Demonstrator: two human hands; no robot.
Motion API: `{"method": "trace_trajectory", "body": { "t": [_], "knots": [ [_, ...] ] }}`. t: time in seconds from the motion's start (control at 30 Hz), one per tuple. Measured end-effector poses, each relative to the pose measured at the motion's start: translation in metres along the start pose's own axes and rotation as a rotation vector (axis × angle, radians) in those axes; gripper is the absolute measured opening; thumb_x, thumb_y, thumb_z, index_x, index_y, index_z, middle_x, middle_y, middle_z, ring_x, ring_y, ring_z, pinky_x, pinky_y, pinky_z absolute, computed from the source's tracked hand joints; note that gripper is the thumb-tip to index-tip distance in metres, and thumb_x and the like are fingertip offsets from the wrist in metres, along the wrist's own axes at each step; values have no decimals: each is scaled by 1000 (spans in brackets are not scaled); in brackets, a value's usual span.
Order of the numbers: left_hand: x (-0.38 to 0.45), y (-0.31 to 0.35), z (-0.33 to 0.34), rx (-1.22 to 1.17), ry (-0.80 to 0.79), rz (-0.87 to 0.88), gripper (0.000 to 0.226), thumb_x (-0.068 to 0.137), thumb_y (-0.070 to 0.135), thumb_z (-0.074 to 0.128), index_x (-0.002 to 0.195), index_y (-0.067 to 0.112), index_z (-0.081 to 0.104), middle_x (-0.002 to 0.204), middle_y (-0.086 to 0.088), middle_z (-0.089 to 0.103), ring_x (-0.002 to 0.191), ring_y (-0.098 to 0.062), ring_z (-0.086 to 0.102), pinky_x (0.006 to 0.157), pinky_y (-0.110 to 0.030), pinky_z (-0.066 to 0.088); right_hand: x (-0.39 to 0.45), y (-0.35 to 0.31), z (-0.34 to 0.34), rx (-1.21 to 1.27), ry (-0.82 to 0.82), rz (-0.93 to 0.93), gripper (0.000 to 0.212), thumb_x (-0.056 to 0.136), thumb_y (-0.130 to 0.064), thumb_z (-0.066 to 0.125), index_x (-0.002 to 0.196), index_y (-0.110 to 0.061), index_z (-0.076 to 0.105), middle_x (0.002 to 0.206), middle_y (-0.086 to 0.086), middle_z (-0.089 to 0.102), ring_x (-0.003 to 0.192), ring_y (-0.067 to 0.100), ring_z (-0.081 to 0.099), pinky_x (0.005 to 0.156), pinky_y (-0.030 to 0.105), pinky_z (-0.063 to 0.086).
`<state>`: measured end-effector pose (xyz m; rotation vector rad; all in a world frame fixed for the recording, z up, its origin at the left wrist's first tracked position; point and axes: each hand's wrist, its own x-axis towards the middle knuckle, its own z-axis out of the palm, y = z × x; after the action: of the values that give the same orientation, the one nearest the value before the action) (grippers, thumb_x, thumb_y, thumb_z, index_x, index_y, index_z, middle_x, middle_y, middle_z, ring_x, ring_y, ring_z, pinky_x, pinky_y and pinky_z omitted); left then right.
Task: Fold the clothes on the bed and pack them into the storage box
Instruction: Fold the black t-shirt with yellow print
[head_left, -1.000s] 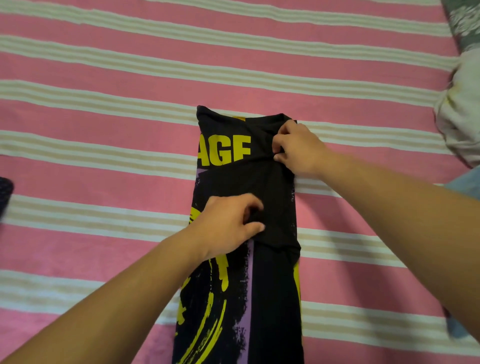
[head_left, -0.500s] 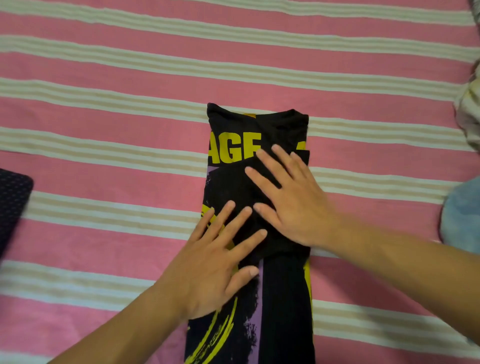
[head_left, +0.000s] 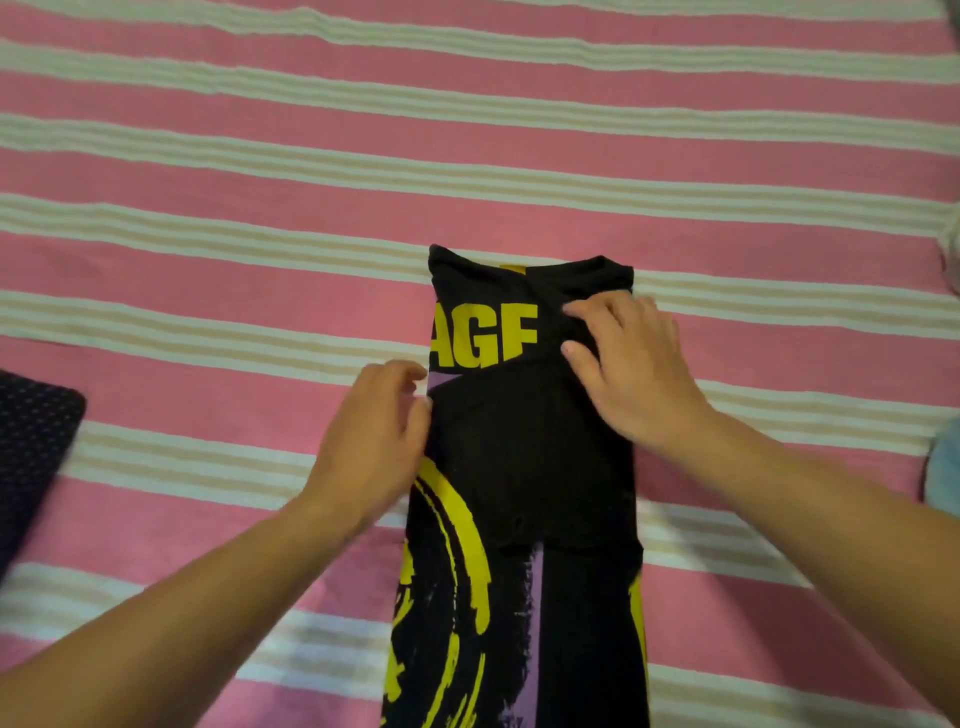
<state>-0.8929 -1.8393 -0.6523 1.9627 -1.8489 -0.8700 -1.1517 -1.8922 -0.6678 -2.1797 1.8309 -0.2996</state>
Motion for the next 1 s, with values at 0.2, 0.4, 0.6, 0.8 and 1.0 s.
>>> {"method": "trace_trajectory", "body": {
  "t": [0.2, 0.4, 0.6, 0.8, 1.0],
  "knots": [
    [92, 3, -3, -93, 8, -67, 52, 103, 26, 56, 152, 25, 39, 142, -10, 44, 129, -22, 50, 112, -39, 42, 77, 4, -3, -7, -230, 216, 27, 98, -50, 55, 111, -28, 63, 109, -3, 65, 107, 26, 57, 94, 44, 35],
    [166, 16, -11, 119, -134, -28, 40, 98, 41, 61, 135, 31, 49, 141, -12, 36, 131, -35, 40, 111, -51, 39, 75, 15, 2, -1, -171, 246, 23, 103, -39, 49, 94, -19, 56, 92, 2, 58, 96, 31, 55, 82, 41, 38],
    [172, 18, 7, 295, -77, -34, 47, 98, 57, 52, 135, 29, 45, 143, -8, 35, 131, -34, 37, 102, -55, 40, 70, 20, 13, 21, -91, 239, 22, 102, -33, 55, 95, -12, 58, 92, 6, 55, 94, 33, 56, 79, 42, 47],
    [179, 17, -1, 205, -183, -115, 71, 82, 59, 75, 138, 30, 45, 139, -11, 39, 126, -37, 46, 107, -54, 46, 69, 27, 5, 34, -22, 367, 81, 82, -49, 77, 145, -16, 37, 143, 13, 35, 134, 35, 33, 106, 47, 40],
    [185, 33, 8, 113, -246, -221, 46, 81, 41, 83, 112, 11, 69, 105, -9, 70, 98, -29, 66, 91, -45, 56, 84, 27, 4, 323, -207, 546, 64, 80, -39, 83, 125, -6, 50, 111, 9, 57, 102, 29, 58, 76, 36, 43]
  ]
}}
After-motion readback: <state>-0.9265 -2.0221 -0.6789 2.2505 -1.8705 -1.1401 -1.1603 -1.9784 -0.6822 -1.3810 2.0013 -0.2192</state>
